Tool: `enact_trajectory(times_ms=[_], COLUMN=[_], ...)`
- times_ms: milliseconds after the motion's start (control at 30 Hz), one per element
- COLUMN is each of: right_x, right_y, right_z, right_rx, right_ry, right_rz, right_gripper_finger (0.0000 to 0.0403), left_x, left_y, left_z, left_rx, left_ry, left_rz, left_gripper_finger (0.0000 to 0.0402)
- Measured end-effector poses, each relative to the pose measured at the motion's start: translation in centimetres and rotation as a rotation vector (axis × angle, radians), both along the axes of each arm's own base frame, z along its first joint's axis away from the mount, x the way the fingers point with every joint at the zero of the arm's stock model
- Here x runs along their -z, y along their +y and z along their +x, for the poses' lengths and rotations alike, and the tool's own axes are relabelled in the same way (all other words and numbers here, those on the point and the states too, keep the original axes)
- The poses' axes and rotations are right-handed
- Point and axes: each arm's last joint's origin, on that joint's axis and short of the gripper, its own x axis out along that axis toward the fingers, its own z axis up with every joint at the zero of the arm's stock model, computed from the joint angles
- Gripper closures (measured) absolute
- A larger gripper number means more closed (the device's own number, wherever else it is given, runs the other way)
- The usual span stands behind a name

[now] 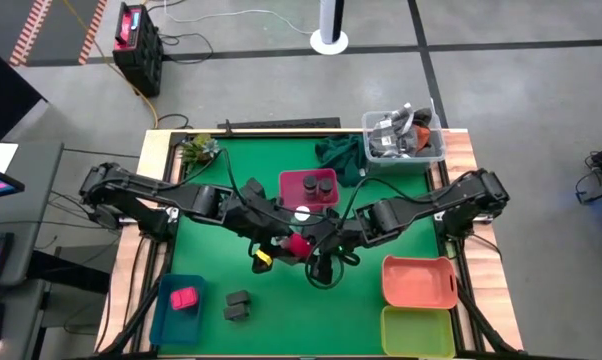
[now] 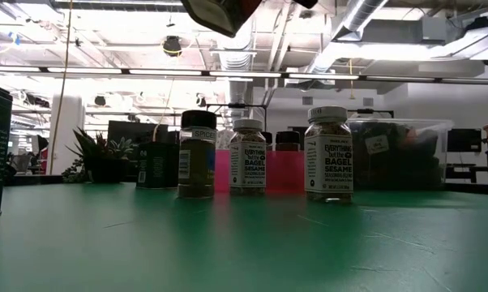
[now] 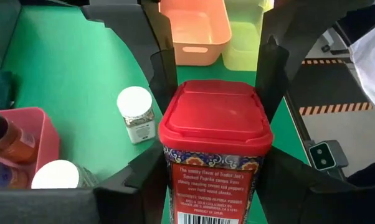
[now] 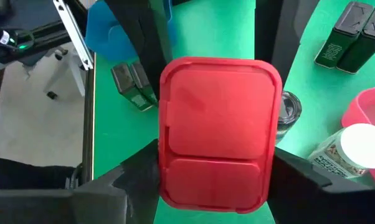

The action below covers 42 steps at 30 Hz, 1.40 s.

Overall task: Sort spices by type
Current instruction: Put the red seasoning can into the blue bin

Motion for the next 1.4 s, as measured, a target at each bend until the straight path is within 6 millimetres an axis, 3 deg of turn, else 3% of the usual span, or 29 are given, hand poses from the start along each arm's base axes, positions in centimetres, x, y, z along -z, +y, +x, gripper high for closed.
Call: enact_trajectory(times_ms=[367,633,767,900,1100,1400], right_x=[0.1,0.1,-0.8,-1.4,-0.7,0.0], right_y=[-0.6,-2.2,-2.6,-2.0,-1.1,-1.1], right_z=[0.1,0.1,-0.6,-2.0,-3.6,-4.9], right_rx=[-0.005,-0.011,-0.04,-0.078,-0.086,-0.063], right_ry=[0.012,0.051,0.048,0.077,0.215,0.341], right_rz=[0.013,0.03,0.045,0.022,-0.042,-0.115], right_gripper_finger=[0.0131,0.0041,0.0008,0.0025,0.0032,0.0032], left_x=[0.0,0.1,-0.7,-2.2,-4.4,-4.7], left_y=[0.0,0.1,0.8,2.1,3.4,0.5], left_z=[0.0,-0.7,-2.6,-5.4,-9.5,-14.8], left_rx=[-0.001,-0.013,-0.028,-0.11,-0.181,-0.135], left_ry=[0.01,0.067,0.111,0.122,0.096,0.246], left_rz=[-0.025,-0.033,-0.037,-0.019,-0.035,-0.154], left_gripper_finger=[0.0211,0.0211,0.0211,0.0209,0.0207,0.0206])
